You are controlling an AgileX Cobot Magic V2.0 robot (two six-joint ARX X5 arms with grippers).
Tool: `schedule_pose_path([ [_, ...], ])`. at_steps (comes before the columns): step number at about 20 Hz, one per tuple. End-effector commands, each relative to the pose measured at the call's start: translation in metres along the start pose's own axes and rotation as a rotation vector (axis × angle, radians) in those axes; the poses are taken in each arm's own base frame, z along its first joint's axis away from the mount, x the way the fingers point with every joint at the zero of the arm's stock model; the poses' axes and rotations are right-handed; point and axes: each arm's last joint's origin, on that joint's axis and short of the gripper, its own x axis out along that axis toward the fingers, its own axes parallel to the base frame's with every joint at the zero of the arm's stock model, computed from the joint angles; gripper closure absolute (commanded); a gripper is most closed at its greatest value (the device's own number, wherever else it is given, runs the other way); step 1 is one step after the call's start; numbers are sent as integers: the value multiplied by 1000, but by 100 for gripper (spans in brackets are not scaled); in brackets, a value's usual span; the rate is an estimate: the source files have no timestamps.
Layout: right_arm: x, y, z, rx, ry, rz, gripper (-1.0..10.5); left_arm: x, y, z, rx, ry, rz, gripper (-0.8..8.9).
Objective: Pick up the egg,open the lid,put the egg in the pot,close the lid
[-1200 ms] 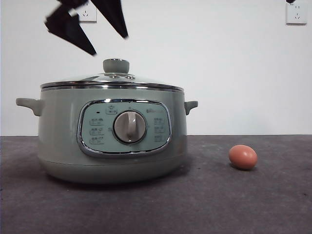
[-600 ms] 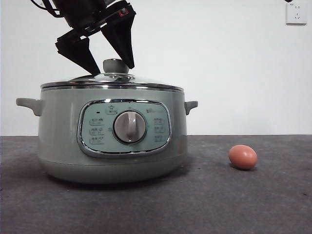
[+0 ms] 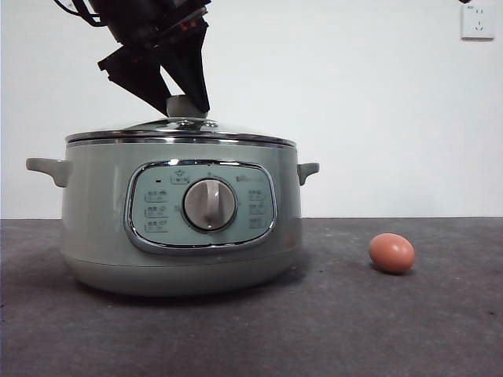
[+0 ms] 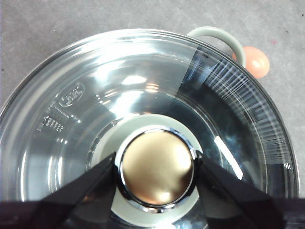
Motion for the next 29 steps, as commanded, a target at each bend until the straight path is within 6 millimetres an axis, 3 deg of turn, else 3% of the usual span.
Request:
schedule_pose_path([
  [1, 0, 0, 1, 0, -7, 3, 349, 4, -1, 2, -13, 1, -7, 825],
  [5, 0, 0, 1, 0, -7, 3, 349, 1, -1, 2, -11, -5, -7, 822],
  [9, 0, 0, 1, 0, -7, 3, 349, -17, -4, 11, -1, -62, -2, 822],
  [15, 1, 0, 3, -4, -18, -5, 349, -61, -11, 29, 12, -143, -35, 822],
  [18, 8, -4, 8, 11, -23, -6, 350, -99, -14, 32, 22, -238, -9, 822],
  [23, 50, -19, 21, 35, 55, 8, 351, -178, -10, 5, -7, -384, 80, 822],
  [29, 140, -17, 27, -48, 197, -82, 352, -246, -20, -50, -62, -395, 215, 822],
])
